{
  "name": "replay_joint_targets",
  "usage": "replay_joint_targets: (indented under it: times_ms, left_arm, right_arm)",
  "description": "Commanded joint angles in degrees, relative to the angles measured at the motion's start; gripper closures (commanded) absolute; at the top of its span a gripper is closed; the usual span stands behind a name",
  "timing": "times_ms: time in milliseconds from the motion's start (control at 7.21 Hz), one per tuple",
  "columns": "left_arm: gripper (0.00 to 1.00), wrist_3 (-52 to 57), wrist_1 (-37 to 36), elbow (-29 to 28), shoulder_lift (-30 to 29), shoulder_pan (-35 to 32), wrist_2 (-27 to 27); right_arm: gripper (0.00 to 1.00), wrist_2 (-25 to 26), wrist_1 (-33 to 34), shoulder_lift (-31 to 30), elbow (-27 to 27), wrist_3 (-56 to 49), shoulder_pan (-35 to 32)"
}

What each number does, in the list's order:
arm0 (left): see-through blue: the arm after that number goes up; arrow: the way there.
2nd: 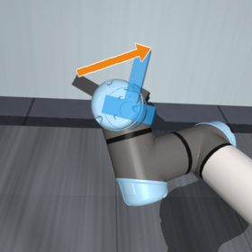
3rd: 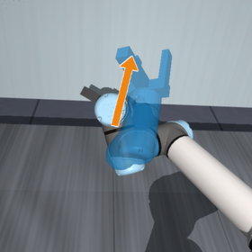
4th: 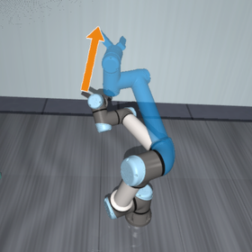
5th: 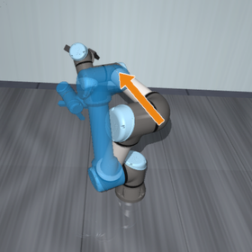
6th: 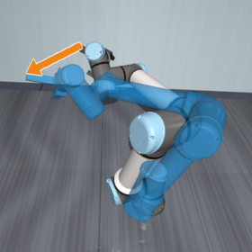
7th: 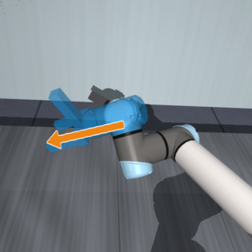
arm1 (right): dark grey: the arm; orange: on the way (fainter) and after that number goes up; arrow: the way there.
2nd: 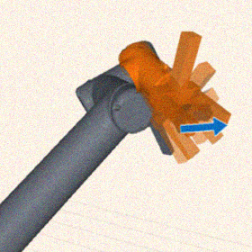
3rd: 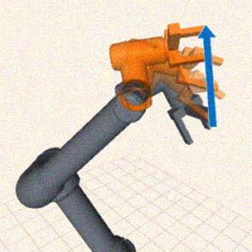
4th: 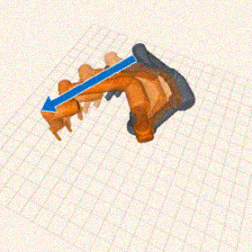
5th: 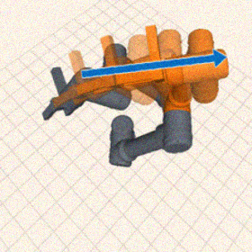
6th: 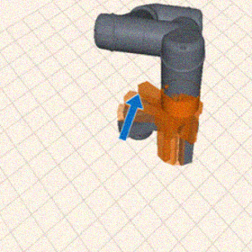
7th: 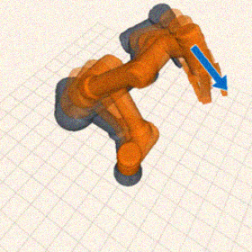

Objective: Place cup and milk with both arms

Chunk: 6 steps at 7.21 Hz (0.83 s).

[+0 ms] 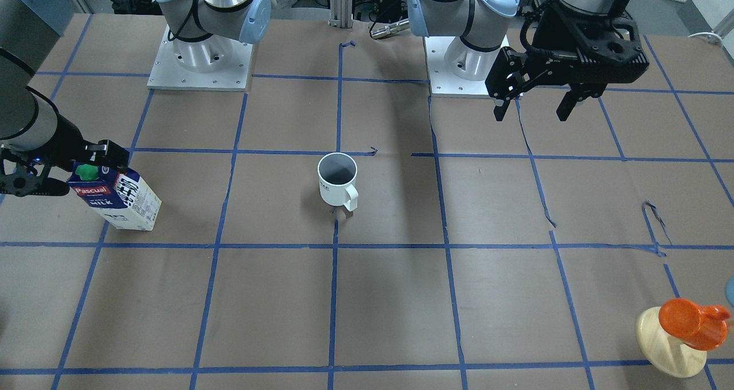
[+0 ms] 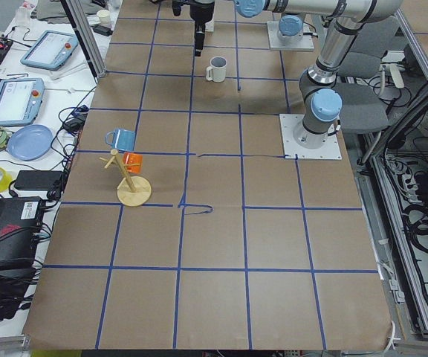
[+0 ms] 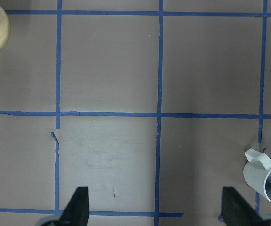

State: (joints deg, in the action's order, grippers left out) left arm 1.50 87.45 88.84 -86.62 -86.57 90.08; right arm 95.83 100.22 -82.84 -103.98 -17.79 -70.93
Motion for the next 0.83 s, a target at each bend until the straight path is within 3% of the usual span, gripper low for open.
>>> replay_joint_targets:
  times_ms: [0, 139, 554, 693]
  left_arm:
    - [0.00, -0.1, 0.2, 0.0, -0.1, 0.0, 0.2]
    - [0.00, -0.2, 0.1, 0.0, -0.2, 0.0, 0.0]
    - [0.00, -1.7, -0.3, 0.9, -0.2, 0.0, -0.6]
    - [0.00, -1.4, -0.3, 0.9, 0.1, 0.0, -0.1]
  right_arm:
    - [0.49, -0.2, 1.6, 0.1, -0.9, 0.1, 0.0]
    - [0.66, -0.4, 1.5, 0.2, -0.7, 0.0, 0.0]
    - [0.71, -0.9, 0.5, -0.4, 2.4, -0.1, -1.0]
    - [0.70, -2.2, -1.1, -0.7, 3.5, 0.0, -4.5]
